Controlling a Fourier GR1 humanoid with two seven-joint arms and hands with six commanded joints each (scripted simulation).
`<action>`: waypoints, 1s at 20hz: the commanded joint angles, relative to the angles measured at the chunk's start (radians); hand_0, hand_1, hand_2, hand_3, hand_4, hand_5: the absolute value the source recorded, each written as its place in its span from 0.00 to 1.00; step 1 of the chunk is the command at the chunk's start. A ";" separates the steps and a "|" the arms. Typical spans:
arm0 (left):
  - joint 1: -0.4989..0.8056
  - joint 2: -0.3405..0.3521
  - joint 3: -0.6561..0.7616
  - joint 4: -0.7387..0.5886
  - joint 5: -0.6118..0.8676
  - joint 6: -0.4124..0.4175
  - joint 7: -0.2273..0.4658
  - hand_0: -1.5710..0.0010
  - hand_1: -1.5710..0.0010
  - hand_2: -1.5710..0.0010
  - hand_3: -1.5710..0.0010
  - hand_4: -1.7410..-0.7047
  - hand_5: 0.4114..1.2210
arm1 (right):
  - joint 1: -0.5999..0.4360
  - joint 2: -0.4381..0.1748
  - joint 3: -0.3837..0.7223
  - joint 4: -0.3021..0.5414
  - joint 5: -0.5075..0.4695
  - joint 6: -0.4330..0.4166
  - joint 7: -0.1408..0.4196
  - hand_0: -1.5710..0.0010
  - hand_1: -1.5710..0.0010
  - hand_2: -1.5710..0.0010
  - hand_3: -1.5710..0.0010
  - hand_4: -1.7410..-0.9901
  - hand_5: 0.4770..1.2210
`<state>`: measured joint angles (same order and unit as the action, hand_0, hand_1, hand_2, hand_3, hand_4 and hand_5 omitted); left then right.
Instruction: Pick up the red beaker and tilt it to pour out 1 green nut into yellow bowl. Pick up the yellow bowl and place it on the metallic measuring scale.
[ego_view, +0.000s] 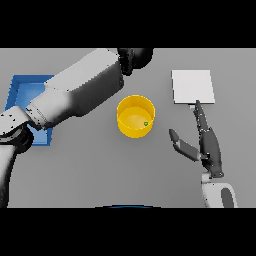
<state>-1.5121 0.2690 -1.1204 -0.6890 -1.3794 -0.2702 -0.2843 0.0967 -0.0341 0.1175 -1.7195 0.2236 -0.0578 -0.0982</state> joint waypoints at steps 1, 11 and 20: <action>-0.032 0.001 0.028 0.031 0.016 -0.007 -0.006 0.00 0.00 0.00 0.00 0.01 1.00 | -0.010 -0.001 0.003 0.003 0.005 0.000 0.009 1.00 1.00 1.00 1.00 0.81 0.11; -0.149 0.211 0.633 0.387 0.455 -0.036 0.206 0.00 0.00 0.00 0.04 0.01 1.00 | -0.030 -0.010 0.002 0.034 -0.035 0.041 -0.021 1.00 1.00 1.00 1.00 0.83 0.14; 0.154 0.343 0.986 0.458 0.837 0.196 0.395 0.00 0.00 0.00 0.01 0.00 1.00 | -0.051 -0.026 0.014 0.044 -0.004 0.038 -0.019 1.00 1.00 1.00 1.00 0.80 0.20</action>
<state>-1.3557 0.6125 -0.1357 -0.2300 -0.5419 -0.0771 0.1099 0.0464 -0.0598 0.1320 -1.6755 0.2194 -0.0198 -0.1169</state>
